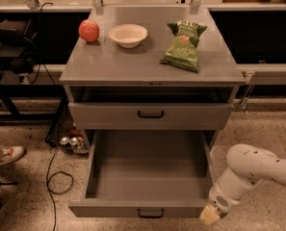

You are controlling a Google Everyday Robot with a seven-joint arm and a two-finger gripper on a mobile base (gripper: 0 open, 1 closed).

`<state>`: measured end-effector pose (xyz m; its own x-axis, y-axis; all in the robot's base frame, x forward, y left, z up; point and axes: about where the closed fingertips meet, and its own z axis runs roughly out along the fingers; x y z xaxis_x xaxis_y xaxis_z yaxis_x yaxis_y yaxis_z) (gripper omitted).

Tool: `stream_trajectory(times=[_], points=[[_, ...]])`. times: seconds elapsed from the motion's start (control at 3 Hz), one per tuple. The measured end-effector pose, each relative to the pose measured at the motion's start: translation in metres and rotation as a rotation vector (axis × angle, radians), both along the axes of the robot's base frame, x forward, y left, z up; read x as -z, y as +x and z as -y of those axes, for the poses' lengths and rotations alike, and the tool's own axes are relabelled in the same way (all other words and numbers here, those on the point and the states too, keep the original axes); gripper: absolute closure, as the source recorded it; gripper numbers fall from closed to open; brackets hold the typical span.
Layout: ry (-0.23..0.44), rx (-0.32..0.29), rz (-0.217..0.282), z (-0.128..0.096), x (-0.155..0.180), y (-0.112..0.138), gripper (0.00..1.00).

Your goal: Close middle drawer

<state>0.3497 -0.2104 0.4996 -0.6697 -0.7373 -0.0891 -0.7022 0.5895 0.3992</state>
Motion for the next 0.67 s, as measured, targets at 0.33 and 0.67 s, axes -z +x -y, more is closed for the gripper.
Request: stream_trajectory(times=[0.33, 0.67], points=[[-0.011, 0.032, -0.019, 0.008, 0.041, -0.005, 1.0], [-0.013, 0.061, 0.003, 0.011, 0.07, -0.001, 1.0]])
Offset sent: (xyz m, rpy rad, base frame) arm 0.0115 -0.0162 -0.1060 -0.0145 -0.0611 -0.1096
